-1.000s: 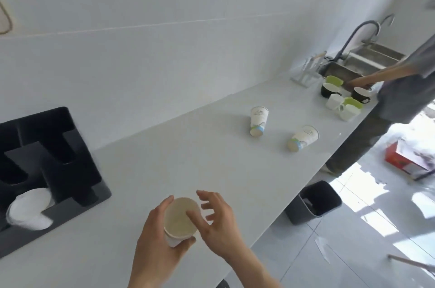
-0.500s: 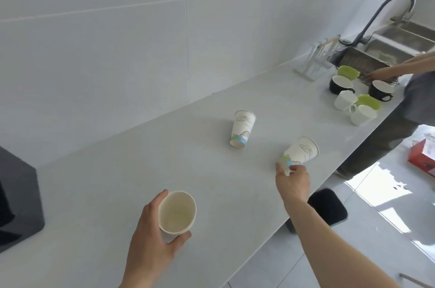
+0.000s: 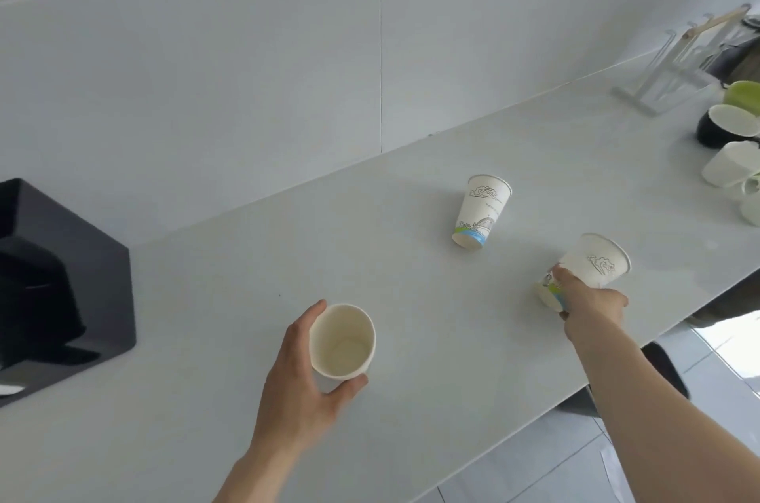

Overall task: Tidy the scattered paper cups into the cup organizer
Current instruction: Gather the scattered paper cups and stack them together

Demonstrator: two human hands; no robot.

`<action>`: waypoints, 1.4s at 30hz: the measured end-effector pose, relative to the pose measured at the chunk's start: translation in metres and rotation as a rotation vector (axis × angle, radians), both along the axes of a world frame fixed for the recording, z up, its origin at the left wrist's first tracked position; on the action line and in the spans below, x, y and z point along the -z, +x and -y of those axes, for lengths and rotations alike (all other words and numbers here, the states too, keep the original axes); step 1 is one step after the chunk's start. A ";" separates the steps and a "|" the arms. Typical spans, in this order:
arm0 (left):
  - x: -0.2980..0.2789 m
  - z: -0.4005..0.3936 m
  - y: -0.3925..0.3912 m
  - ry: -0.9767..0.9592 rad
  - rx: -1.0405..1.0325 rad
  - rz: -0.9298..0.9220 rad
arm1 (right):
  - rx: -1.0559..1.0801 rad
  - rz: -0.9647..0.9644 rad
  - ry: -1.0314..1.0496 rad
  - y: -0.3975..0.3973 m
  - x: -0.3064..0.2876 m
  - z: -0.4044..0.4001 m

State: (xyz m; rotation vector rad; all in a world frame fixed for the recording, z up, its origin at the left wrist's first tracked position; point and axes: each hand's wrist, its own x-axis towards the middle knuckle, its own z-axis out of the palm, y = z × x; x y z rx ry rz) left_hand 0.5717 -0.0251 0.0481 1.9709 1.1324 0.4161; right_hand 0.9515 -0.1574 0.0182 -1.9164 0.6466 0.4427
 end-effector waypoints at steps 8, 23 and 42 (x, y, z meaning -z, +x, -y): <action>-0.005 -0.002 -0.003 0.000 -0.038 0.003 | -0.644 0.248 0.411 -0.122 -0.056 -0.046; -0.018 -0.014 -0.015 -0.100 -0.072 0.091 | -1.324 0.541 0.427 -0.238 -0.063 -0.075; -0.001 -0.028 0.019 0.040 -0.058 0.119 | -0.728 0.432 0.148 -0.129 -0.021 -0.096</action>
